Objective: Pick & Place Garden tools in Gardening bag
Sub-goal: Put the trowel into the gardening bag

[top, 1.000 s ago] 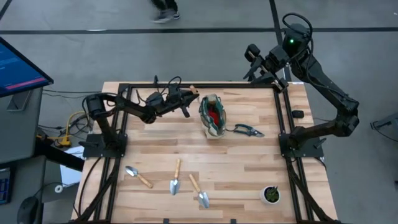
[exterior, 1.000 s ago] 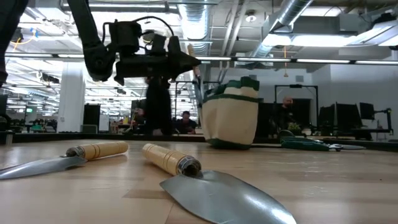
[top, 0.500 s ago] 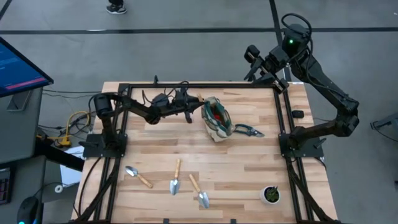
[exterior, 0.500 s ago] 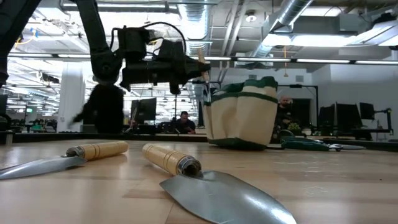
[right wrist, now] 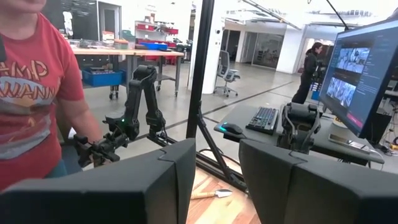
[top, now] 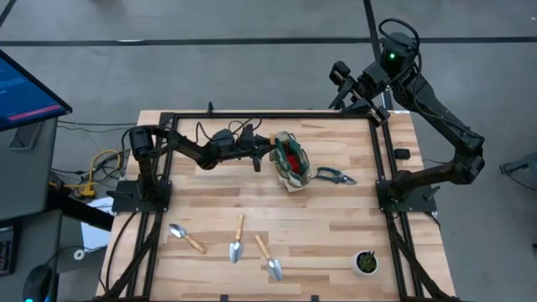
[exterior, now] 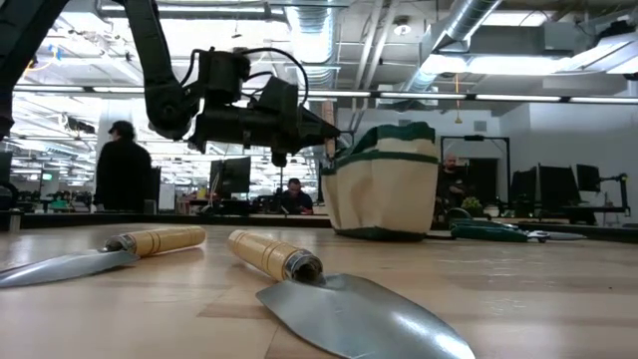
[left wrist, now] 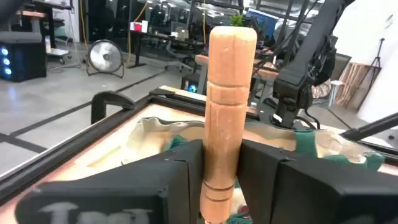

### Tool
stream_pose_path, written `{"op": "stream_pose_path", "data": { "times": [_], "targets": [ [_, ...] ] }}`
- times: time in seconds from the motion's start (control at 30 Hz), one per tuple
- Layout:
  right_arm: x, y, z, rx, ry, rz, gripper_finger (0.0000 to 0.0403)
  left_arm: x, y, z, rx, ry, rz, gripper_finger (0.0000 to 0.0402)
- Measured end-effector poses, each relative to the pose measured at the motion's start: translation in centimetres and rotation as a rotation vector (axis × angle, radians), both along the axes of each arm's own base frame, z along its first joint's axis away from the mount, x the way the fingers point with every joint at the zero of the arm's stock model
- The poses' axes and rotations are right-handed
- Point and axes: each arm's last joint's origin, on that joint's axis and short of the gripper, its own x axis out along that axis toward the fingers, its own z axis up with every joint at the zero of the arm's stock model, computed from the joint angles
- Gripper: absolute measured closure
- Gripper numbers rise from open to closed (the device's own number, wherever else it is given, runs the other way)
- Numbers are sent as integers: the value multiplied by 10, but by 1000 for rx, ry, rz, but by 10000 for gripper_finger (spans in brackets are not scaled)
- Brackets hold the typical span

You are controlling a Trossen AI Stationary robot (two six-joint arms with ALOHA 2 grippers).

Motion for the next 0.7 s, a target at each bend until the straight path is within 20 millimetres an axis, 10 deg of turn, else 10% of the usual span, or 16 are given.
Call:
{"op": "stream_pose_path", "data": {
  "times": [0.7],
  "targets": [
    [0,1,-1,13,13,21,287,4,-20,15,286,18,-31,253]
  ]
}}
